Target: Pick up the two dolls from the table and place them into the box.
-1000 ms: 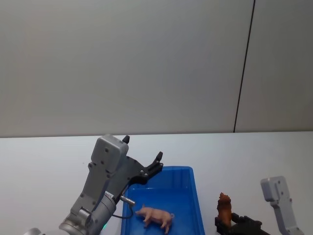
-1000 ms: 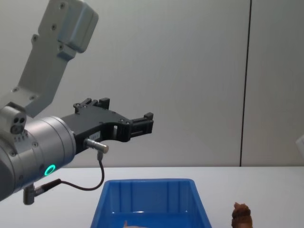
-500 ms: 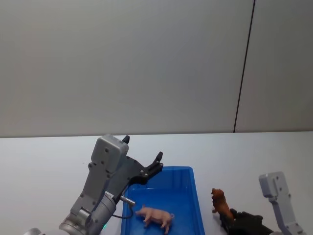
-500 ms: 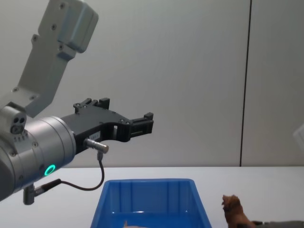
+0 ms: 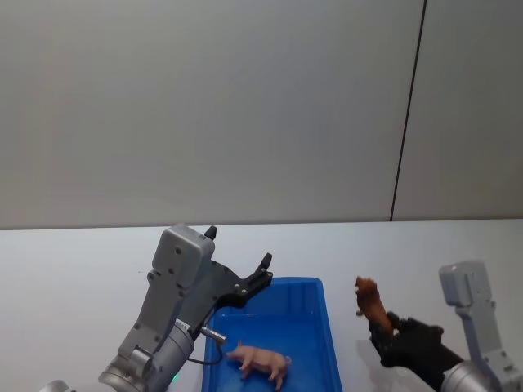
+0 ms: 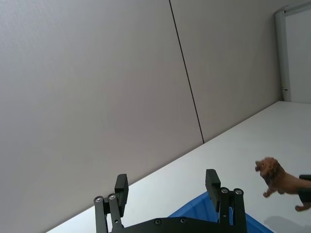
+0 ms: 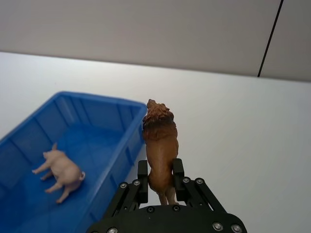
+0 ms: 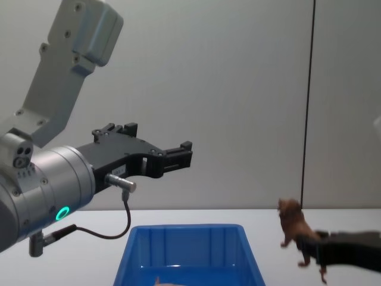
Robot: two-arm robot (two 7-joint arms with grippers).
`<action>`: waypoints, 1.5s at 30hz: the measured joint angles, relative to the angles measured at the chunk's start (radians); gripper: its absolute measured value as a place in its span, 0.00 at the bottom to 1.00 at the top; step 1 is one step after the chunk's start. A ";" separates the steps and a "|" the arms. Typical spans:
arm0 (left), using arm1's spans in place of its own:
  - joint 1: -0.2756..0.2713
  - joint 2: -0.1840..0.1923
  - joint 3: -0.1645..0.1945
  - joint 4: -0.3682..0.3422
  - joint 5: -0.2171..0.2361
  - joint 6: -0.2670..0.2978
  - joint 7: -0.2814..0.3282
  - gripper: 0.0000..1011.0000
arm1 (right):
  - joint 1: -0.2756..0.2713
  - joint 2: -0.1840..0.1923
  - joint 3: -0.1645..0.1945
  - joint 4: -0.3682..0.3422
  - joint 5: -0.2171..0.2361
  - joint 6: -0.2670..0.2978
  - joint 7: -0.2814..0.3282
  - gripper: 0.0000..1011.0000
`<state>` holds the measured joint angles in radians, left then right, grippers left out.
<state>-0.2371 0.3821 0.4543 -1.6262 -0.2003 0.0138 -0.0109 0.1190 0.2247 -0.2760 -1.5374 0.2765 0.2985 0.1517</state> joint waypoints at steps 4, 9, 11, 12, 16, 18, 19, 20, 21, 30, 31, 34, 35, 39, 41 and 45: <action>0.000 0.000 0.000 0.000 0.000 0.000 0.000 0.99 | 0.008 0.000 0.001 -0.025 -0.006 -0.020 0.014 0.28; 0.000 0.000 0.000 0.000 0.000 0.000 0.000 0.99 | 0.022 -0.005 0.000 -0.040 -0.006 -0.022 0.045 0.28; 0.000 0.000 0.000 0.000 0.000 0.000 0.000 0.99 | 0.031 -0.009 -0.002 -0.043 -0.002 -0.014 0.064 0.28; 0.000 0.000 0.000 0.000 0.000 0.000 0.000 0.99 | 0.034 -0.011 -0.003 -0.043 0.000 -0.010 0.072 0.28; 0.000 0.000 0.000 0.000 0.000 0.000 0.000 0.99 | 0.057 -0.026 -0.010 -0.042 0.012 0.022 0.110 0.28; 0.000 0.000 0.000 0.000 0.000 0.000 0.000 0.99 | 0.064 -0.031 -0.014 -0.037 0.016 0.033 0.120 0.28; 0.000 0.000 0.000 0.000 0.000 0.000 0.000 0.99 | 0.068 -0.035 -0.016 -0.035 0.018 0.041 0.125 0.28; 0.000 0.000 0.000 0.000 0.000 0.000 0.000 0.99 | 0.072 -0.039 -0.018 -0.031 0.020 0.046 0.132 0.29; 0.000 0.000 0.000 0.000 0.000 0.000 0.000 0.99 | 0.079 -0.045 -0.023 -0.025 0.022 0.055 0.141 0.32; 0.000 0.000 0.000 0.000 0.000 0.000 0.000 0.99 | 0.107 -0.075 -0.048 0.014 0.024 0.087 0.179 0.61; 0.000 0.000 0.000 0.000 0.000 0.000 0.000 0.99 | 0.108 -0.076 -0.049 0.015 0.023 0.087 0.181 0.63; 0.000 0.000 0.000 0.000 0.000 0.000 0.000 0.99 | 0.109 -0.077 -0.051 0.019 0.021 0.087 0.186 0.73; 0.000 0.000 0.000 0.000 0.000 0.000 0.000 0.99 | 0.109 -0.077 -0.051 0.019 0.020 0.087 0.187 0.75; 0.000 0.000 0.000 0.000 0.000 0.000 0.000 0.99 | 0.105 -0.069 -0.049 0.017 0.017 0.079 0.189 0.86; 0.000 0.000 0.000 0.000 0.000 0.000 0.000 0.99 | 0.098 -0.057 -0.042 0.008 0.016 0.070 0.189 0.93; 0.000 0.000 0.000 0.000 0.000 0.000 0.000 0.99 | 0.081 -0.035 -0.029 -0.008 0.016 0.058 0.184 0.99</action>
<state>-0.2371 0.3821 0.4542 -1.6262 -0.2004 0.0139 -0.0109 0.1997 0.1899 -0.3052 -1.5459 0.2928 0.3567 0.3359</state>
